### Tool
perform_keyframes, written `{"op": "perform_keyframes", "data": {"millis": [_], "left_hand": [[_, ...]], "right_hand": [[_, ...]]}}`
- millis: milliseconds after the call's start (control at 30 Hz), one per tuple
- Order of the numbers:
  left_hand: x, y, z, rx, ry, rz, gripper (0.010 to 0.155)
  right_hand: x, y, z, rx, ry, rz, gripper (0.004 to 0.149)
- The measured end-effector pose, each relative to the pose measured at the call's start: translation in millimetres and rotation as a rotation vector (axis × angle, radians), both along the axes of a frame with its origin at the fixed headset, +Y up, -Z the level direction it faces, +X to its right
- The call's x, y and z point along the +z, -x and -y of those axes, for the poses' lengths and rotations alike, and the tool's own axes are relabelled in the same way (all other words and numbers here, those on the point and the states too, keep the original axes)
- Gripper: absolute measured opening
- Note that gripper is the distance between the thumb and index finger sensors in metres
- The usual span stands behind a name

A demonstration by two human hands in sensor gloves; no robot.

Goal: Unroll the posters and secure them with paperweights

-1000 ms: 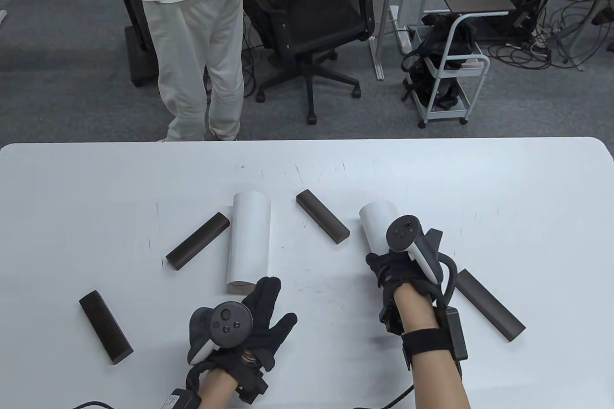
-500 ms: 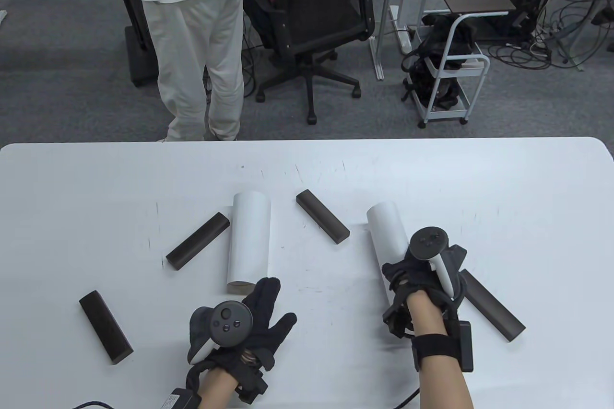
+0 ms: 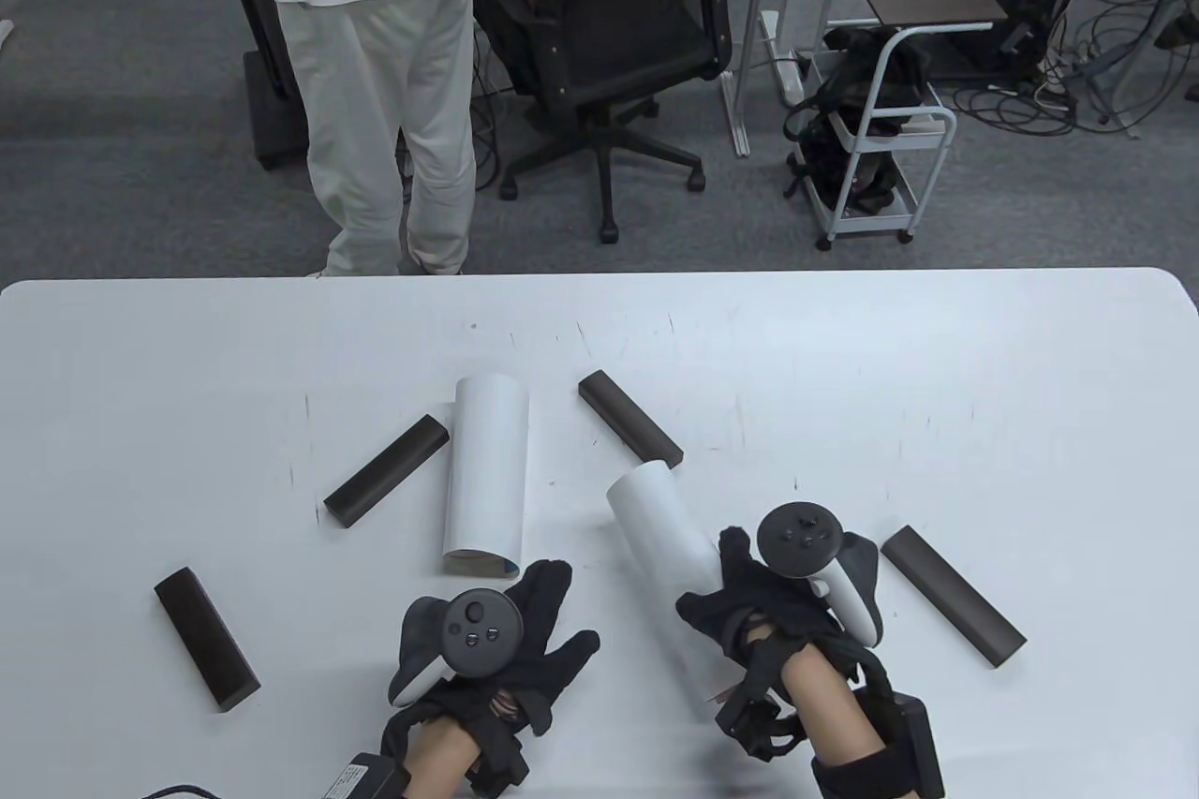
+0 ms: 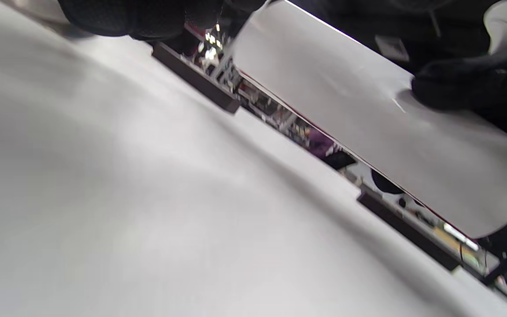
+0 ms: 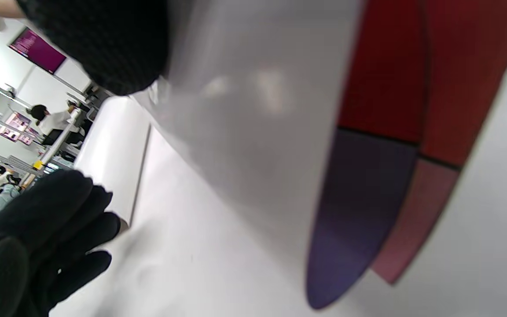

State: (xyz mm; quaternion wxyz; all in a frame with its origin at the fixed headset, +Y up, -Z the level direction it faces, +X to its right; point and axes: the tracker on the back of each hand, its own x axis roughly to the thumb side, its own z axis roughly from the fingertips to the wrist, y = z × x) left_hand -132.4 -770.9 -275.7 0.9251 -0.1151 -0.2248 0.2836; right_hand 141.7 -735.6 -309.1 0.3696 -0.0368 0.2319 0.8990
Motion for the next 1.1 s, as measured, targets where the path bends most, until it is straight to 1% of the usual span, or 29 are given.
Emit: {"op": "perform_keyframes", "data": {"millis": [100, 167, 267, 333, 400, 467, 500, 567, 633, 700, 833, 967, 1000, 1067, 1100], "left_hand": [[1.8, -17.3, 5.5, -0.12, 0.078, 0.097, 0.081], [3.7, -29.6, 5.1, -0.198, 0.093, 0.14, 0.081], [5.9, -49.9, 1.9, -0.292, 0.114, 0.211, 0.08], [6.2, -60.9, 0.5, -0.336, 0.13, 0.239, 0.08], [5.6, -69.7, -1.7, -0.367, 0.122, 0.259, 0.079], [3.2, -79.8, -5.0, -0.397, 0.104, 0.27, 0.078], [2.2, -82.1, -5.9, -0.403, 0.101, 0.264, 0.078], [-1.3, -87.7, -8.1, -0.41, 0.106, 0.259, 0.076], [-6.3, -92.5, -9.9, -0.457, 0.078, 0.229, 0.073], [-10.2, -94.4, -10.7, -0.525, 0.044, 0.221, 0.072], [-12.7, -93.9, -6.3, -0.625, 0.026, 0.136, 0.072], [-13.7, -92.5, 7.4, -0.764, 0.017, 0.115, 0.073], [-13.6, -92.7, 11.1, -0.785, 0.032, 0.12, 0.075], [-13.4, -93.1, 12.5, -0.782, 0.028, 0.115, 0.077], [-12.6, -93.1, 12.5, -0.784, 0.031, 0.113, 0.078]], "right_hand": [[0.9, 0.7, 17.7, 0.007, 0.053, 0.021, 0.084], [2.3, -0.3, 20.6, 0.06, 0.056, 0.038, 0.082], [6.3, -2.4, 16.2, 0.181, -0.015, 0.062, 0.078], [8.6, -2.3, 13.5, 0.247, -0.051, 0.065, 0.072], [9.2, -1.6, 12.9, 0.269, -0.069, 0.055, 0.063], [9.8, -1.5, 12.8, 0.276, -0.094, 0.049, 0.062], [9.9, -1.5, 13.5, 0.263, -0.097, 0.039, 0.065], [9.5, -0.7, 16.6, 0.252, -0.079, 0.025, 0.081], [7.5, -0.2, 21.0, 0.296, -0.081, 0.032, 0.084], [5.5, 0.2, 22.0, 0.315, -0.108, 0.056, 0.085], [2.8, 2.2, 24.1, 0.336, -0.14, 0.068, 0.082], [2.6, 3.5, 24.6, 0.354, -0.148, 0.072, 0.079], [2.9, 4.1, 24.4, 0.368, -0.145, 0.074, 0.08], [3.7, 5.3, 23.1, 0.394, -0.133, 0.066, 0.082], [4.2, 6.6, 20.2, 0.411, -0.154, 0.055, 0.082]]}}
